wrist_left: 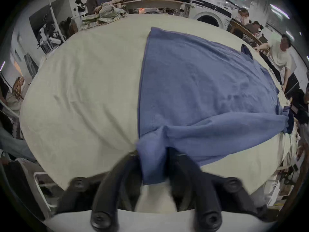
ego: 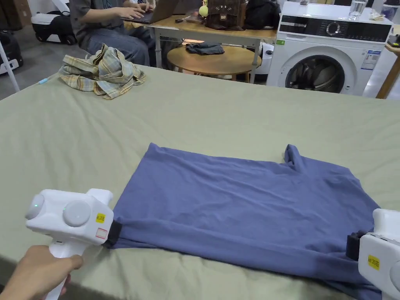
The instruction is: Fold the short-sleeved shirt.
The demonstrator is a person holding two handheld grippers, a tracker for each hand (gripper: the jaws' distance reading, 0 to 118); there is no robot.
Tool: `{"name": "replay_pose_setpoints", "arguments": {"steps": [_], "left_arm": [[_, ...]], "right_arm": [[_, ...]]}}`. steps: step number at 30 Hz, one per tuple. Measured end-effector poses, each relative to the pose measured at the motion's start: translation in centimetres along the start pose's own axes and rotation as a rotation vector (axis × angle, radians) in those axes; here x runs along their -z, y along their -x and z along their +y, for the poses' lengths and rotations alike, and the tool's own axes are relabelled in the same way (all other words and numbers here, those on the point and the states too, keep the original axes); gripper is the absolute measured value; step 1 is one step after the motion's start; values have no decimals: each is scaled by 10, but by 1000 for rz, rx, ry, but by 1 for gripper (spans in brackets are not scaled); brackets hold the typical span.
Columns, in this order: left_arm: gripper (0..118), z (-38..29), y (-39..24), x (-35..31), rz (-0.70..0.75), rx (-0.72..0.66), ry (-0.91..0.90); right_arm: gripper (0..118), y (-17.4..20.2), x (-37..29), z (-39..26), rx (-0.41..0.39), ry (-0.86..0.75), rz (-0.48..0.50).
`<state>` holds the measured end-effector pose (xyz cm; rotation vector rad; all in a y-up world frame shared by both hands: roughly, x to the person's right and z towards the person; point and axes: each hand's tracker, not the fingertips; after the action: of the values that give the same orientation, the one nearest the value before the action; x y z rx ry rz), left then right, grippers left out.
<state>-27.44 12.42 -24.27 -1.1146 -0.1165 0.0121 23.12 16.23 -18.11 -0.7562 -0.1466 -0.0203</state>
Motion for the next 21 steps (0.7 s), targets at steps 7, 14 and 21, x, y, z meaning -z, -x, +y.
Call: {"name": "replay_pose_setpoints", "arguments": {"steps": [7,14,21], "left_arm": [[3,-7,-6,1,2,16,-13],[3,-10,-6,-5,-12,9,-31],[3,-12,-6,-13,-24,20,-66]], "right_arm": [[55,-34,-12,-9,3,135,-45],[55,-51,15,-48,-14,340,-27],[3,-52,13,-52,49,264,36]]}}
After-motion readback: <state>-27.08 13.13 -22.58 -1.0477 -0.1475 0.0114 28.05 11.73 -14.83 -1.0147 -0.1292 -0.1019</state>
